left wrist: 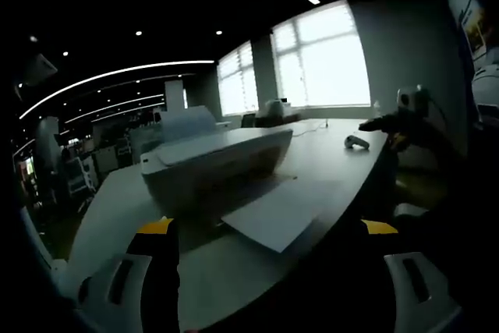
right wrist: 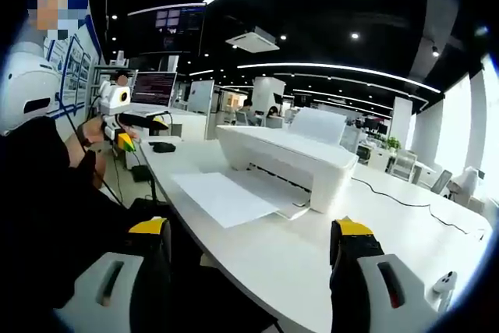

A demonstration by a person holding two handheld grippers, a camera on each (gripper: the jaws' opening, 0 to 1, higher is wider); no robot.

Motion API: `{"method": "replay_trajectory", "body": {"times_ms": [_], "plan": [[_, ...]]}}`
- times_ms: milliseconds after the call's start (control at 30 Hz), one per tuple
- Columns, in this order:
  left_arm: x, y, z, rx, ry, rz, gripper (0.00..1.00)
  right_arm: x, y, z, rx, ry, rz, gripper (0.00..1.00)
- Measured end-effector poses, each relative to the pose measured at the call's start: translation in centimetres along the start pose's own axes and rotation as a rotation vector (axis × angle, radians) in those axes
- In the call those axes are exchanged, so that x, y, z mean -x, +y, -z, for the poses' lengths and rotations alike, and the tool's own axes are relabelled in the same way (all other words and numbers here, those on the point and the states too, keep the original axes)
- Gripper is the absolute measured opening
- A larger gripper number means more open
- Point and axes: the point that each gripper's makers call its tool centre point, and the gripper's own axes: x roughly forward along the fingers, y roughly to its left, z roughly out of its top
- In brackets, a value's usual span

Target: Remove the paper from the printer output slot and place it on top of the printer

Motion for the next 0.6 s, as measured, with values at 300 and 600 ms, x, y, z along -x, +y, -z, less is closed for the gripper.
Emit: {"method": "replay_trajectory", "body": {"times_ms": [300, 600], "plan": [[-0.06, -0.09, 0.14, -0.002, 0.009, 0.003, 0.97, -0.03, 0.04, 0.09, 0.002, 0.004, -0.002, 0.79], [-0.35, -0.14, 0.4, -0.008, 0.017, 0.004, 0.97, 0.01, 0.06, 0.11, 0.008, 0.007, -0.002, 0.79]]}}
